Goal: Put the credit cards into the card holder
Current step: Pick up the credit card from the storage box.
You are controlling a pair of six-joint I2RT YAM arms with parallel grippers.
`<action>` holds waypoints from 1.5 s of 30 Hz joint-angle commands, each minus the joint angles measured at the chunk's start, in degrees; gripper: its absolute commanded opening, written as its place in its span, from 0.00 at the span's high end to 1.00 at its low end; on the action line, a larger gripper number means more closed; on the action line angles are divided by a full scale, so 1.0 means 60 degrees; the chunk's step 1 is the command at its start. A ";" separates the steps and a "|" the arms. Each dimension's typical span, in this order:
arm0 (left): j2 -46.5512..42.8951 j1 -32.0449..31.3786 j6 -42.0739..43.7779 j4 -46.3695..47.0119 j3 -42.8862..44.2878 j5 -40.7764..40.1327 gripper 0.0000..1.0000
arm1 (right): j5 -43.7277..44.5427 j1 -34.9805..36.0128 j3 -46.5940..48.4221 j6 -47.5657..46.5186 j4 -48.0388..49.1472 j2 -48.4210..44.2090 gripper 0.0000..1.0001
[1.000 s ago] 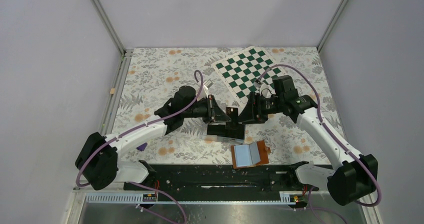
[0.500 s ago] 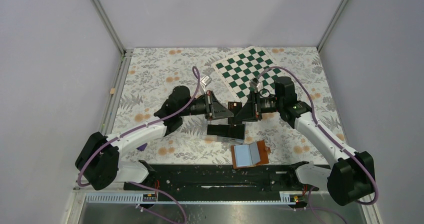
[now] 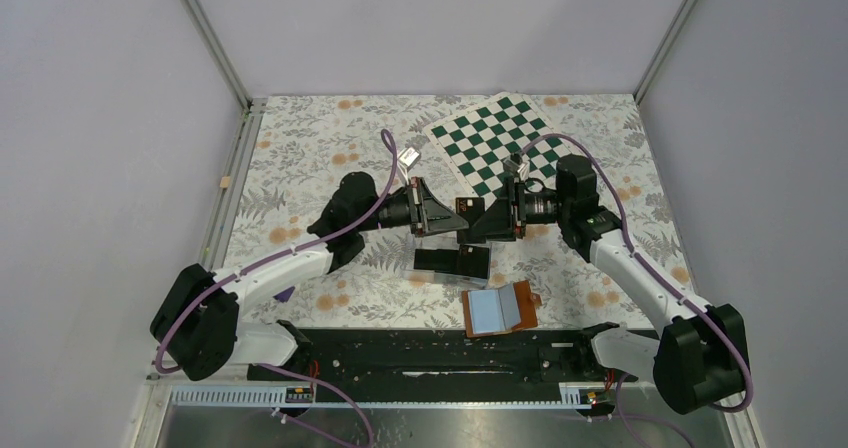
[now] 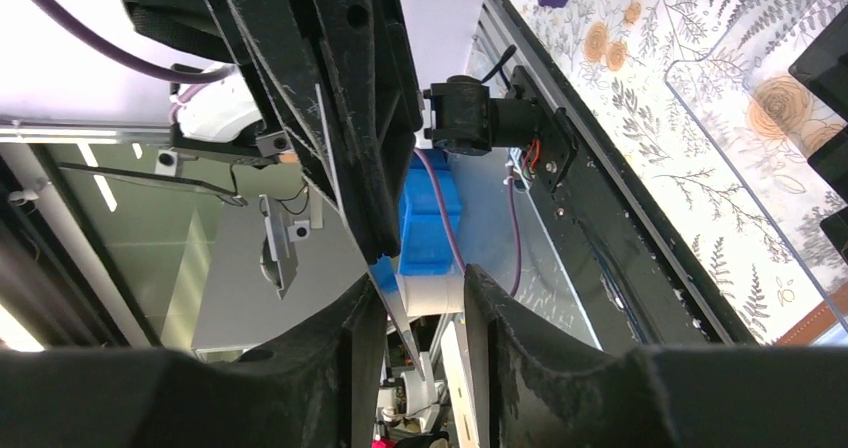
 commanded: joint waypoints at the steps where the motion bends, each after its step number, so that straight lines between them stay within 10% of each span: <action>1: -0.0132 -0.0090 -0.0001 0.0414 -0.0221 0.0576 1.00 | -0.0571 -0.0306 -0.0142 0.1395 0.2493 -0.0341 0.60; 19: -0.0003 -0.0003 -0.0469 0.1371 -0.0432 0.0888 1.00 | -0.1675 -0.0458 -0.0335 0.1919 0.2636 -0.0167 0.66; 28: 0.0026 -0.0004 -0.0488 0.1413 -0.0451 0.0945 1.00 | -0.1488 -0.0457 0.0217 -0.1018 -0.1523 -0.0316 0.60; 45: 0.0218 -0.0008 -0.0567 0.1523 -0.0547 0.1243 1.00 | -0.1700 -0.0455 -0.0161 0.0244 0.0324 -0.0576 0.67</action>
